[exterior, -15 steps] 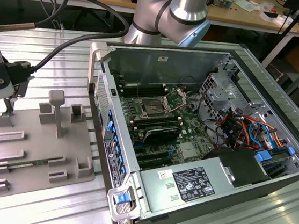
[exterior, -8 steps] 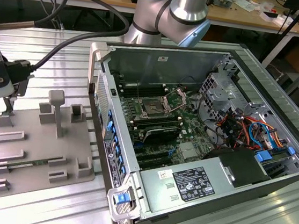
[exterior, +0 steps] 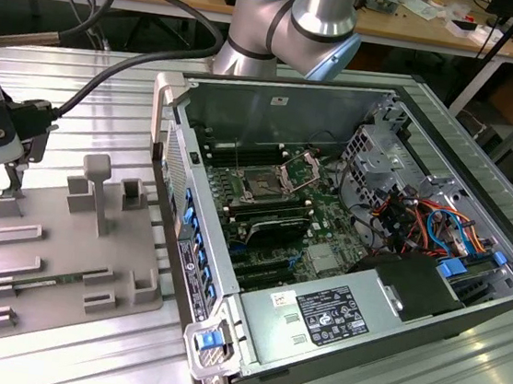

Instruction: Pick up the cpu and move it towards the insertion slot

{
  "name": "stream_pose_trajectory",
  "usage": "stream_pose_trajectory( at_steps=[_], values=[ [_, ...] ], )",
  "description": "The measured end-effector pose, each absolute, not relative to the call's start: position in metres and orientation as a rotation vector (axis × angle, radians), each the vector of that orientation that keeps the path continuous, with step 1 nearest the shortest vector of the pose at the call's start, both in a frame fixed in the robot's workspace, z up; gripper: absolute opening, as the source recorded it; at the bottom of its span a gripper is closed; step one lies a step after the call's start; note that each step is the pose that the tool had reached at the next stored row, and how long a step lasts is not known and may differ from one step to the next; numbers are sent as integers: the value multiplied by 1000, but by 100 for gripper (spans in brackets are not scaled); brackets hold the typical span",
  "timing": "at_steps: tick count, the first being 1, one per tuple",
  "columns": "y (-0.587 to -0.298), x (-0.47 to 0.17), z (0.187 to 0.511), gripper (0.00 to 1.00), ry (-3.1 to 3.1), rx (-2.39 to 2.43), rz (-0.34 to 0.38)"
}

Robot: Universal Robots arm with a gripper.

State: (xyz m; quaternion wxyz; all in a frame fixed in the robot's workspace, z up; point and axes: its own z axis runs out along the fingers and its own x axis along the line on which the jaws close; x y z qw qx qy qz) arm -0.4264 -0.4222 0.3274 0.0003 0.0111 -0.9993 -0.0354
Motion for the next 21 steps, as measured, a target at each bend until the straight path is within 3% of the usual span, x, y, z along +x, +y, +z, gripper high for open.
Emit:
stream_pose_trajectory(
  at_steps=[21],
  values=[
    [-422, -426, 345, 55, -3139, 35, -113]
  ],
)
